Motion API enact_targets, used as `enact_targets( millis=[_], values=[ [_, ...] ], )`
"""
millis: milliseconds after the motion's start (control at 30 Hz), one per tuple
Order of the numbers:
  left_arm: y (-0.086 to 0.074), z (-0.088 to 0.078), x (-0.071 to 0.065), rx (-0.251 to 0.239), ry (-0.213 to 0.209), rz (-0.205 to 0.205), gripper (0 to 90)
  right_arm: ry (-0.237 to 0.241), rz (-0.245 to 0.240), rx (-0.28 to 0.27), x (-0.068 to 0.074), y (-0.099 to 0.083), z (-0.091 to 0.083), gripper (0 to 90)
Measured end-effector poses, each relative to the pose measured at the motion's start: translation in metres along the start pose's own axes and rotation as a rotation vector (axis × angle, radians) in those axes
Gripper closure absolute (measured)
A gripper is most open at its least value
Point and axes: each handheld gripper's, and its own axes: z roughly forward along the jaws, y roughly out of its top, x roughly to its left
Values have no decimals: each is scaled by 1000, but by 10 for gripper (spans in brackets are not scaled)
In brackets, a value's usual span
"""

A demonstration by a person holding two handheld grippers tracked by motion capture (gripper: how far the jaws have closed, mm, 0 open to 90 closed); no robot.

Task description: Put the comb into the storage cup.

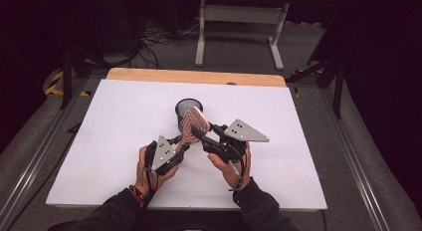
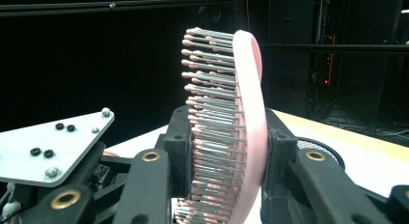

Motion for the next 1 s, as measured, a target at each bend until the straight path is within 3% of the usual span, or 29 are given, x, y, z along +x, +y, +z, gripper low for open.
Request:
enact_targets(
  millis=[133,600,1000],
  values=[
    [1,-1,-4,-4,5,21,696,18,-16,38,4,-3,5,608],
    [-1,1,-6,-2,6,32,694,-17,-34,30,6,-8,4,630],
    [0,0,-5,-7,-13,59,668,-9,-63,20,7,-7,1,633]
  ],
)
